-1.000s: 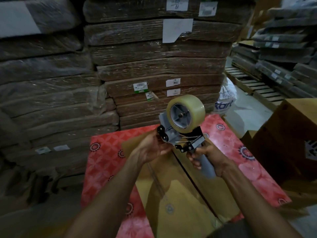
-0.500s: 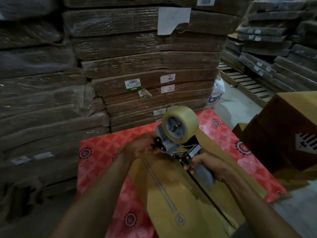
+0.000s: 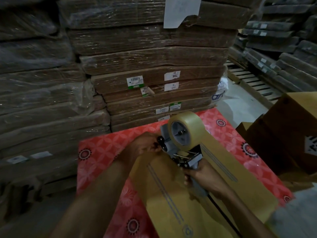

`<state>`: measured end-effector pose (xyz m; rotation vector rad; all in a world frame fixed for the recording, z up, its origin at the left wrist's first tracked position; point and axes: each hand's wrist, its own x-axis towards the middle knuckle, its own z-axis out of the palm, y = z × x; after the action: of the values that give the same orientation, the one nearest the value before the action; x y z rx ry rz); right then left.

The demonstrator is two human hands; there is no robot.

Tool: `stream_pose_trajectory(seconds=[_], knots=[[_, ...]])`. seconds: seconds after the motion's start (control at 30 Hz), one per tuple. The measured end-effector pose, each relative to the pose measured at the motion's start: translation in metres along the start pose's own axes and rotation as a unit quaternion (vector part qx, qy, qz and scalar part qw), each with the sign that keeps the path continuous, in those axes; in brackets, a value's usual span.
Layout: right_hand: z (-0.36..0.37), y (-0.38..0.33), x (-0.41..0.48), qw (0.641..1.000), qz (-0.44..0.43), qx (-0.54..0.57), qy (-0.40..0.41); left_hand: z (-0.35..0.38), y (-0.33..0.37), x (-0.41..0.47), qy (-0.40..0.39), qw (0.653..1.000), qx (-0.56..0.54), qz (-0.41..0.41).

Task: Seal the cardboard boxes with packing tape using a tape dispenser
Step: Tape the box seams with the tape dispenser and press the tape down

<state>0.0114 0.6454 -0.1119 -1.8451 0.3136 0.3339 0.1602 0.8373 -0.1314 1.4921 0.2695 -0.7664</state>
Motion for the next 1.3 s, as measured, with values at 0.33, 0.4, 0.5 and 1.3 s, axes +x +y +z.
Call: stream_pose_trajectory(seconds=[0.33,0.4,0.5,1.3], knots=[[0.001,0.003,0.007,0.991,-0.042,-0.075,0.098,-0.027,0.045,0.044,0.078,0.99,0.106,0.047],[0.003,0.006,0.01,0.992,-0.031,-0.057,0.104,-0.022,0.045,0.056,0.102,0.983,0.143,0.056],[0.002,0.023,0.011,0.993,0.013,-0.034,0.11,-0.028,0.041,0.07,0.133,0.962,0.216,0.102],[0.01,0.046,0.02,0.99,0.066,-0.05,0.116,-0.022,0.001,0.105,0.108,0.947,0.249,0.173]])
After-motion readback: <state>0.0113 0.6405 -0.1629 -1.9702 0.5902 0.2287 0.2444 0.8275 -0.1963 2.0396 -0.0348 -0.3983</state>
